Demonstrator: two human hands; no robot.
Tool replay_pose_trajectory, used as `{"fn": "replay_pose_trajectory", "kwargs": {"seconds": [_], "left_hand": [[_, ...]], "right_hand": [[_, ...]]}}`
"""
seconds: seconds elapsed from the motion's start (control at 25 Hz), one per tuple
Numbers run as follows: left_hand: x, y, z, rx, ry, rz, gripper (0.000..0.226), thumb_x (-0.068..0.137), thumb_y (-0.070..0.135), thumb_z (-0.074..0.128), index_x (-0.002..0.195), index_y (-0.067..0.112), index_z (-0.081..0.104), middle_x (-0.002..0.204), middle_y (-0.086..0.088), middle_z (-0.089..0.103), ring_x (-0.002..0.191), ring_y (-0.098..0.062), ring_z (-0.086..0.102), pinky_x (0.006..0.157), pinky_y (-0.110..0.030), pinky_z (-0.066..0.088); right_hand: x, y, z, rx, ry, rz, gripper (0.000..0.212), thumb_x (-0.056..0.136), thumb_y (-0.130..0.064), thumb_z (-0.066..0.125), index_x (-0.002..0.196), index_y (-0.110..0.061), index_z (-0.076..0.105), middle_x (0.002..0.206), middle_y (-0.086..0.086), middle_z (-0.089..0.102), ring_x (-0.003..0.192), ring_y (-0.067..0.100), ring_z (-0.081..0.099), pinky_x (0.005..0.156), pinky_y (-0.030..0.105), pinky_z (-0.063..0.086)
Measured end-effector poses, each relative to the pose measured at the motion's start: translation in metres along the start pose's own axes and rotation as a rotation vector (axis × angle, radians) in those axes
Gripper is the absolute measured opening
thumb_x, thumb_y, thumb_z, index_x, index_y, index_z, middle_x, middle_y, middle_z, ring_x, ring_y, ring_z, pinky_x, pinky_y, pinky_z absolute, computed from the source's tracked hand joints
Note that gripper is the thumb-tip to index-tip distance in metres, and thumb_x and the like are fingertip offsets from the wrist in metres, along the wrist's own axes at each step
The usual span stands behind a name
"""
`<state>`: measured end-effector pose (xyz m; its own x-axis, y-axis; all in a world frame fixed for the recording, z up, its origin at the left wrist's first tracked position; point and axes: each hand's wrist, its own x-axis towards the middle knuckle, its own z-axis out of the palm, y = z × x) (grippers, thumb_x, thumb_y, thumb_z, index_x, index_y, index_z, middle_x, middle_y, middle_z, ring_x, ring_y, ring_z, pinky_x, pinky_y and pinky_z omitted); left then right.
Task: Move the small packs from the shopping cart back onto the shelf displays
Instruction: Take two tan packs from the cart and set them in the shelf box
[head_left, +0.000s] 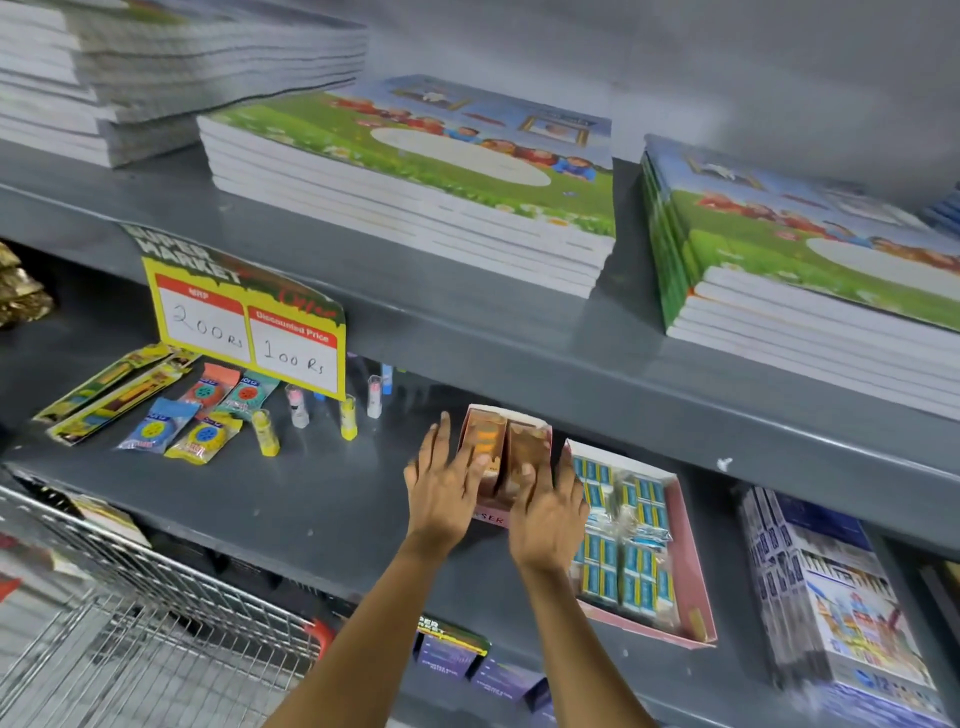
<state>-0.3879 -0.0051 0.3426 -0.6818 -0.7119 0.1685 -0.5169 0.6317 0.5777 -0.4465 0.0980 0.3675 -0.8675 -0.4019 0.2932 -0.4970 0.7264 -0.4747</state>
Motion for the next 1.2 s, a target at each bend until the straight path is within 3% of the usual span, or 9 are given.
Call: {"fn": "replay_pose_trajectory", "kwargs": {"seconds": [0.12, 0.36, 0.4, 0.52, 0.68, 0.76, 0.92, 1.08, 1.2], "left_hand": [[-0.006, -0.005, 0.002, 0.106, 0.010, 0.033, 0.052, 0.097, 0.045, 0.024, 0.145, 0.036, 0.008, 0.159, -0.006, 0.001, 0.146, -0.021, -0.002, 0.113, -0.048, 0.013], [0.004, 0.000, -0.001, 0.295, -0.030, 0.084, 0.057, 0.094, 0.051, 0.015, 0.142, 0.034, -0.008, 0.159, -0.006, 0.001, 0.145, -0.024, -0.006, 0.116, -0.048, 0.006], [0.004, 0.001, -0.003, 0.322, -0.009, 0.100, 0.058, 0.093, 0.051, 0.014, 0.144, 0.031, -0.003, 0.159, -0.006, 0.007, 0.146, -0.025, 0.000, 0.116, -0.048, 0.011], [-0.002, 0.001, -0.010, 0.380, 0.053, 0.243, 0.056, 0.091, 0.045, 0.023, 0.139, 0.021, 0.038, 0.145, -0.007, 0.044, 0.134, -0.025, 0.039, 0.104, -0.046, 0.039], [-0.003, -0.003, -0.013, 0.401, 0.045, 0.325, 0.050, 0.091, 0.042, 0.027, 0.131, 0.023, 0.050, 0.137, -0.007, 0.054, 0.128, -0.025, 0.048, 0.099, -0.046, 0.044], [-0.001, 0.000, -0.013, 0.374, 0.009, 0.300, 0.051, 0.092, 0.042, 0.024, 0.133, 0.024, 0.047, 0.141, -0.010, 0.049, 0.132, -0.028, 0.042, 0.104, -0.048, 0.039], [0.001, -0.002, -0.006, 0.300, -0.056, 0.255, 0.054, 0.093, 0.044, 0.013, 0.145, 0.030, 0.020, 0.157, -0.008, 0.015, 0.145, -0.027, 0.005, 0.116, -0.046, 0.009], [0.003, -0.004, -0.003, 0.330, -0.085, 0.218, 0.051, 0.099, 0.042, 0.022, 0.146, 0.033, 0.005, 0.159, -0.005, 0.000, 0.145, -0.023, -0.008, 0.117, -0.044, 0.003], [0.001, -0.003, -0.009, 0.334, -0.069, 0.197, 0.055, 0.096, 0.046, 0.017, 0.146, 0.031, 0.003, 0.159, -0.006, 0.000, 0.145, -0.024, -0.007, 0.117, -0.045, 0.005]], "right_hand": [[-0.006, 0.011, 0.003, -0.146, -0.077, -0.071, 0.051, 0.095, -0.023, 0.044, 0.142, -0.013, 0.027, 0.149, 0.017, 0.033, 0.135, 0.034, 0.032, 0.109, 0.046, 0.028], [0.004, 0.015, 0.010, -0.212, -0.124, -0.078, 0.050, 0.099, -0.027, 0.034, 0.144, -0.015, 0.017, 0.153, 0.013, 0.024, 0.141, 0.031, 0.018, 0.115, 0.045, 0.015], [0.006, 0.016, 0.010, -0.221, -0.120, -0.086, 0.050, 0.099, -0.028, 0.033, 0.145, -0.015, 0.016, 0.154, 0.012, 0.023, 0.142, 0.030, 0.017, 0.115, 0.045, 0.013], [0.006, 0.021, 0.008, -0.218, -0.120, -0.145, 0.051, 0.099, -0.032, 0.029, 0.145, -0.016, 0.014, 0.154, 0.009, 0.023, 0.142, 0.028, 0.015, 0.115, 0.043, 0.009], [0.007, 0.023, 0.008, -0.250, -0.170, -0.207, 0.049, 0.100, -0.031, 0.026, 0.145, -0.018, 0.012, 0.155, 0.007, 0.021, 0.143, 0.026, 0.012, 0.116, 0.042, 0.008], [0.010, 0.022, 0.008, -0.248, -0.175, -0.199, 0.049, 0.100, -0.031, 0.027, 0.145, -0.018, 0.013, 0.155, 0.007, 0.021, 0.143, 0.026, 0.012, 0.116, 0.043, 0.008], [0.010, 0.023, 0.008, -0.241, -0.183, -0.208, 0.050, 0.100, -0.031, 0.029, 0.145, -0.018, 0.012, 0.155, 0.008, 0.020, 0.143, 0.027, 0.012, 0.116, 0.043, 0.008], [0.012, 0.022, 0.008, -0.232, -0.192, -0.210, 0.049, 0.100, -0.032, 0.027, 0.145, -0.019, 0.014, 0.155, 0.007, 0.022, 0.143, 0.027, 0.013, 0.116, 0.044, 0.010], [0.010, 0.019, 0.006, -0.205, -0.163, -0.211, 0.049, 0.099, -0.028, 0.033, 0.144, -0.017, 0.018, 0.154, 0.010, 0.024, 0.142, 0.030, 0.016, 0.115, 0.045, 0.013]]}}
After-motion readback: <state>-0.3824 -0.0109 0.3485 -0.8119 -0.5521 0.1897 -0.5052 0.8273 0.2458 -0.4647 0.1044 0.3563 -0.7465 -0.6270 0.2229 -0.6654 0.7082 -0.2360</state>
